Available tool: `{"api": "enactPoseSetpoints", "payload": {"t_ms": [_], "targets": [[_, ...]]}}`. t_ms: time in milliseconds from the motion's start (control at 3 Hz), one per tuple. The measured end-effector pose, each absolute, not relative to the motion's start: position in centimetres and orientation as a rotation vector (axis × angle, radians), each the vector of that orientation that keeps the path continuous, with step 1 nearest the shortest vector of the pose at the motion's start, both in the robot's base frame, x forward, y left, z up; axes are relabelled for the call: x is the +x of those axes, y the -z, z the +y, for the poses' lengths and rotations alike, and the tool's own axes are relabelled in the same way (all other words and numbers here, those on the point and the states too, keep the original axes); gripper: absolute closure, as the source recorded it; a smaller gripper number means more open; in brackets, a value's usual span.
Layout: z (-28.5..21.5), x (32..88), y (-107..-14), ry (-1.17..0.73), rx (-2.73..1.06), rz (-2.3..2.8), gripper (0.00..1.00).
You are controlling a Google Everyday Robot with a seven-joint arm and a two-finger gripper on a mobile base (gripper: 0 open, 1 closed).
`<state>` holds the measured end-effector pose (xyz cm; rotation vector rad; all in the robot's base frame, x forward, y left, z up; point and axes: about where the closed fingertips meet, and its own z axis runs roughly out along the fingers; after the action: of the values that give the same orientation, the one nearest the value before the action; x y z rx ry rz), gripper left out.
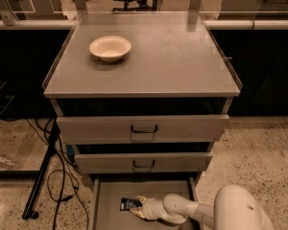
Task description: Pick rxbar blueberry from bottom drawer and place on counter
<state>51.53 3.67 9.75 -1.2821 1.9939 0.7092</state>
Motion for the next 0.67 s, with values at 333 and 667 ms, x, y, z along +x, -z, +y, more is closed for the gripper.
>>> {"api": "enactPoseSetpoints", "payload": {"t_ms": [333,667], "targets": [[3.7,51.5,-10.1,-0.709,-1.282,1.994,1.0],[3.0,51.8,-11.4,-0.801,-1.252,1.993,1.0]]}}
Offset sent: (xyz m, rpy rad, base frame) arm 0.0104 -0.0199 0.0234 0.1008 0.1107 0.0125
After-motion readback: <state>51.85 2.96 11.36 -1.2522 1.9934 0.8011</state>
